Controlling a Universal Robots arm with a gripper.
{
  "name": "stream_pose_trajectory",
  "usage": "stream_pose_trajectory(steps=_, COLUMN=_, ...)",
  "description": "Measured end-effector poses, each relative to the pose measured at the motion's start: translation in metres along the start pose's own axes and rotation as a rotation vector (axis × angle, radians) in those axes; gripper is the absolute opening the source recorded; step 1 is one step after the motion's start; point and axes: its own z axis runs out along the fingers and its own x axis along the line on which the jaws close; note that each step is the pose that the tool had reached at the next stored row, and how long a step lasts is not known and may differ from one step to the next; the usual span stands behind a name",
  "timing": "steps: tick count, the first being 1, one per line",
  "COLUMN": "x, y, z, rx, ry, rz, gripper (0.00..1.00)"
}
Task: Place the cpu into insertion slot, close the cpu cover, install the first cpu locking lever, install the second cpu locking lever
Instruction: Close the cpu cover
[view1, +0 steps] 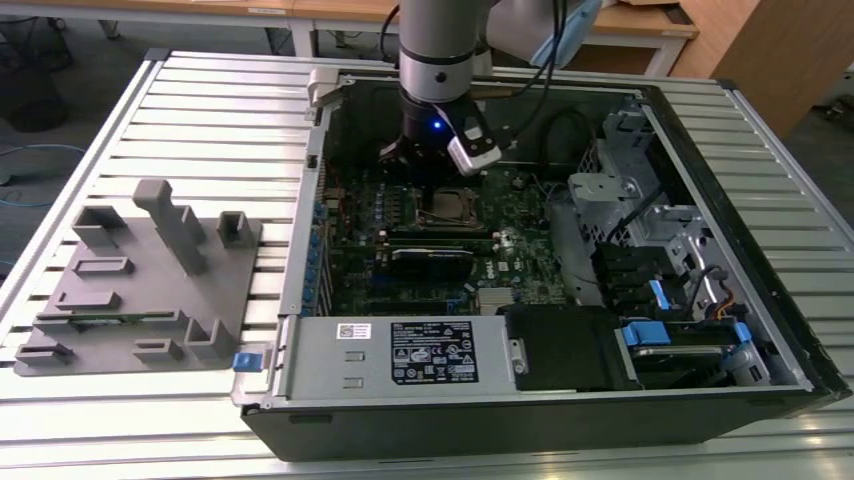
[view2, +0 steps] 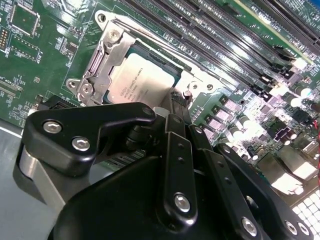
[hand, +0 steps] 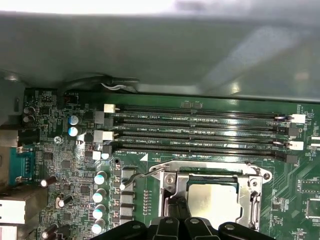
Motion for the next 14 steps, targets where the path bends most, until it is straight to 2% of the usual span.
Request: stream_pose_trajectory(steps=14, x=0.0022, y=0.0001, z=0.0019, rx=0.0025, ry=0.0002, rz=0.0, gripper=0.11)
